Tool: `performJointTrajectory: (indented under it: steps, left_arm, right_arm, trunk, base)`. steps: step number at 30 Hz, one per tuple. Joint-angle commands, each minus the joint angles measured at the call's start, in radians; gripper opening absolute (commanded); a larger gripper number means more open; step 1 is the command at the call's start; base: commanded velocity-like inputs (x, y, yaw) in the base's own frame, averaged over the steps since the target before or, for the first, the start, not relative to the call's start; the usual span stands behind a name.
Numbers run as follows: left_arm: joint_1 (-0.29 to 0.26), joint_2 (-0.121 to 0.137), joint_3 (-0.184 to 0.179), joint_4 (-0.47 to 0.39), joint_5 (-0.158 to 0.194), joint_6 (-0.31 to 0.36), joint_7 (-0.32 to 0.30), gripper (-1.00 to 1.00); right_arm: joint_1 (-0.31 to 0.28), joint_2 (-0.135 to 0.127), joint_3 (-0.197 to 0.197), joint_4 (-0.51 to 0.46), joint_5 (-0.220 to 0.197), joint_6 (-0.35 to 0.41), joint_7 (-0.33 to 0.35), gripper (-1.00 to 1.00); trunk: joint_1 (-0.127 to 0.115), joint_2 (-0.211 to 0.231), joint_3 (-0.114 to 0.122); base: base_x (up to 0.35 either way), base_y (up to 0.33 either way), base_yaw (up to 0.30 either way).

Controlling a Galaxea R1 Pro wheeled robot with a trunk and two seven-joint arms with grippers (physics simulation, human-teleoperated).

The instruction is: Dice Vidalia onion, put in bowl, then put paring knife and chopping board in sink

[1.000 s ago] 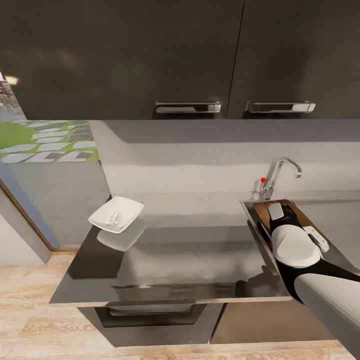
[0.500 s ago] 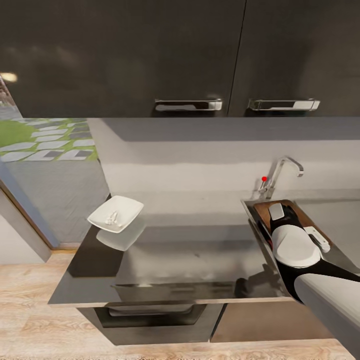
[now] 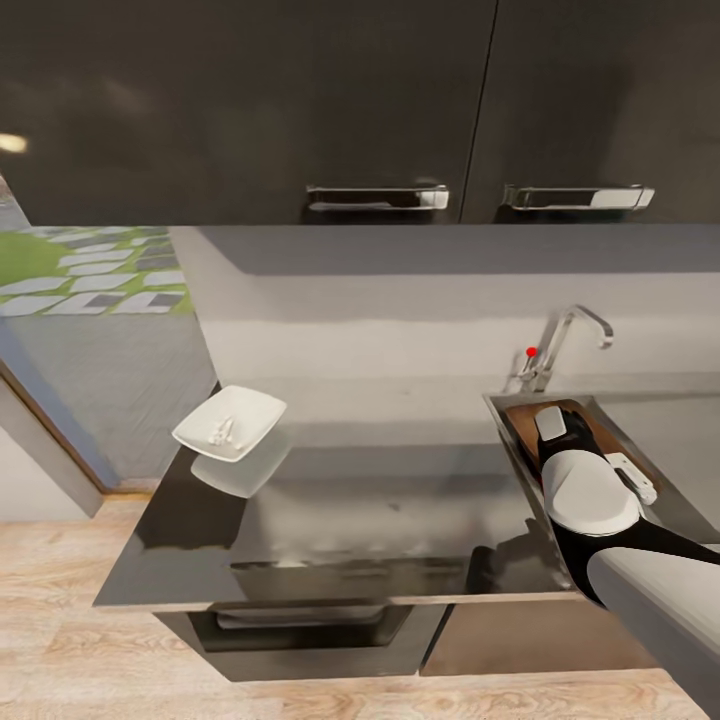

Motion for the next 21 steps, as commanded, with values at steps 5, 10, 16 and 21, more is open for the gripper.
performJointTrajectory:
  steps: [5,10,16,21]
  left_arm:
    - [-0.002,0.0,0.002,0.004,0.007,0.031,-0.002,1.0]
    - [-0.002,0.0,0.002,0.004,0.007,0.04,-0.002,1.0]
    - [-0.002,0.0,0.002,0.004,0.007,0.042,-0.002,1.0]
    - [-0.002,0.0,0.002,0.004,0.007,0.042,-0.002,1.0]
  right_arm:
    - [-0.001,-0.002,-0.01,-0.003,0.011,0.01,0.001,-1.0]
    - [0.0,-0.002,-0.011,-0.003,0.011,0.01,0.003,-1.0]
    - [0.001,-0.002,-0.011,-0.003,0.011,0.01,0.006,-1.0]
    - [0.001,-0.001,-0.011,-0.002,0.011,0.01,0.007,-1.0]
  trunk:
    - [0.001,-0.002,-0.01]
    - [0.001,-0.002,-0.018]
    - [0.001,-0.002,-0.028]
    - [0.001,-0.002,-0.036]
  base:
    - [0.144,-0.029,0.0]
    - [0.012,-0.004,0.0]
    - [0.001,-0.088,0.0]
    - [0.0,-0.093,0.0]
